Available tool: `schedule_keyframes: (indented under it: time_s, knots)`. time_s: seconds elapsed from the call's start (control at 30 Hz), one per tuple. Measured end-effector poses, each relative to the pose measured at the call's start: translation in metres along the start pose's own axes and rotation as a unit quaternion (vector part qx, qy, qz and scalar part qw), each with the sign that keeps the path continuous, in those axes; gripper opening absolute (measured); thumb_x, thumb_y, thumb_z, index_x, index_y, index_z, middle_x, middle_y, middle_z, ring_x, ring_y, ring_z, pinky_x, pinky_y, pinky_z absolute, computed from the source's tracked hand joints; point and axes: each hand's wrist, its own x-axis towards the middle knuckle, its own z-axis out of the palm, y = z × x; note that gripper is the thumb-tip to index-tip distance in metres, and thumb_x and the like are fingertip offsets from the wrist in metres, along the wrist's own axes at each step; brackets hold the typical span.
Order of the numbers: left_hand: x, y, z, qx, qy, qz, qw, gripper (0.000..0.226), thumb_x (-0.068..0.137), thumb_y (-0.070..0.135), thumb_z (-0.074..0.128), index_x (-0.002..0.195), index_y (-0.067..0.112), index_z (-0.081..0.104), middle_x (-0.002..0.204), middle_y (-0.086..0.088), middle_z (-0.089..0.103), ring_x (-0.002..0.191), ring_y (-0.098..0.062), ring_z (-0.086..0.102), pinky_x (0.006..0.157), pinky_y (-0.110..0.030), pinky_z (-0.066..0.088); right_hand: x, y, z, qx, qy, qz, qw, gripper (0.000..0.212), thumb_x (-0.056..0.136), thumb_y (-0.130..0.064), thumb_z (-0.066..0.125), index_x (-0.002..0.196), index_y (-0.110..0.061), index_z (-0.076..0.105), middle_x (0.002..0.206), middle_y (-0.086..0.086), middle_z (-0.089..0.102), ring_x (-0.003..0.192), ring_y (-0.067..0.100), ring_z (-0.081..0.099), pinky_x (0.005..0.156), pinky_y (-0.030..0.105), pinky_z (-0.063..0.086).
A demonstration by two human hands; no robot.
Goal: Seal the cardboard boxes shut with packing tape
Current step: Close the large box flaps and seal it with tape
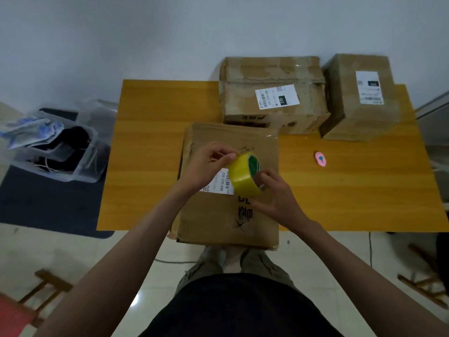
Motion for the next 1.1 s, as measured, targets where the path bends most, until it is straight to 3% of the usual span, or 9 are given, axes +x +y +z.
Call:
schedule_keyframes:
  time_s: [0.27,0.4,0.53,0.63,0.73,0.8,0.9,1.03,1.1]
  knots:
    - [-0.002,-0.004,-0.020,0.004,0.012,0.008,1.000,0.013,0.095,0.010,0.069,0.088,0.021,0.069,0.084,0.008,0.068,0.074,0.003,0.062,0.071,-0.015,0.050,0.011,-0.018,0.003,0.038,-0.041,0.008,0.998,0.024,0.078,-0.015,0.069,0.100,-0.013,0.061,0.098,-0.002,0.057,0.091,0.016,0.055,0.073,0.027,0.043]
    - [-0.005,-0.008,-0.019,-0.004,0.010,0.012,1.000,0.007,0.096,0.012,0.067,0.093,0.018,0.071,0.086,0.001,0.071,0.078,-0.007,0.065,0.073,-0.022,0.054,0.008,-0.026,-0.001,0.102,-0.030,0.067,0.992,0.027,0.080,-0.024,0.063,0.102,-0.009,0.059,0.092,0.004,0.058,0.085,0.021,0.056,0.072,0.044,0.046]
    - [-0.006,-0.017,-0.019,-0.005,0.007,-0.014,1.000,0.007,0.097,0.017,0.067,0.101,0.012,0.071,0.094,-0.004,0.073,0.087,-0.017,0.069,0.076,-0.027,0.055,0.006,-0.029,-0.005,0.169,-0.040,0.163,0.971,0.057,0.080,-0.024,0.084,0.122,-0.007,0.048,0.107,0.012,0.056,0.095,0.022,0.059,0.076,0.039,0.052]
    - [-0.008,-0.035,-0.030,0.061,0.130,-0.070,0.987,0.013,0.101,0.024,0.060,0.110,0.016,0.067,0.109,0.004,0.068,0.097,-0.007,0.062,0.079,-0.018,0.046,0.003,-0.017,-0.005,0.193,0.034,0.213,0.957,0.046,0.089,-0.013,0.074,0.127,-0.020,0.048,0.110,0.003,0.059,0.095,0.012,0.063,0.074,0.034,0.056]
    - [-0.019,-0.074,-0.050,0.046,0.224,-0.196,0.954,0.036,0.105,0.036,0.051,0.130,0.011,0.057,0.130,-0.005,0.059,0.113,-0.019,0.056,0.089,-0.032,0.047,-0.002,-0.005,-0.009,0.210,0.140,0.298,0.920,0.020,0.100,-0.012,0.057,0.119,-0.015,0.055,0.102,-0.001,0.059,0.089,0.014,0.057,0.070,0.025,0.049]
    - [-0.029,-0.104,-0.057,0.034,0.182,-0.306,0.934,0.052,0.105,0.048,0.044,0.140,0.010,0.050,0.139,-0.011,0.055,0.122,-0.028,0.054,0.099,-0.045,0.047,-0.006,0.007,-0.010,0.234,0.173,0.371,0.882,0.036,0.095,-0.024,0.057,0.117,0.004,0.054,0.102,0.006,0.053,0.090,0.021,0.050,0.071,0.028,0.045]
    - [-0.042,-0.130,-0.048,-0.053,0.119,-0.401,0.907,0.078,0.098,0.070,0.037,0.151,0.013,0.041,0.149,-0.009,0.048,0.133,-0.033,0.048,0.108,-0.054,0.041,-0.012,0.018,-0.003,0.259,0.142,0.467,0.834,0.068,0.078,-0.047,0.052,0.130,-0.002,0.052,0.127,0.015,0.050,0.113,0.028,0.050,0.095,0.051,0.043]
    - [-0.046,-0.113,-0.022,-0.167,0.063,-0.373,0.911,0.066,0.098,0.072,0.021,0.129,0.029,0.061,0.120,0.004,0.066,0.108,-0.017,0.062,0.101,-0.042,0.043,-0.014,0.013,0.012,0.299,0.134,0.477,0.815,0.059,0.075,-0.048,0.054,0.127,-0.020,0.053,0.130,0.002,0.052,0.111,0.015,0.051,0.096,0.046,0.044]
    - [-0.043,-0.111,-0.012,-0.215,0.034,-0.351,0.910,0.073,0.097,0.074,0.018,0.127,0.029,0.066,0.117,-0.004,0.074,0.104,-0.021,0.071,0.096,-0.041,0.052,-0.013,0.016,0.016,0.300,0.144,0.483,0.810,0.062,0.069,-0.050,0.056,0.122,-0.020,0.057,0.127,0.002,0.055,0.110,0.016,0.051,0.090,0.042,0.044]
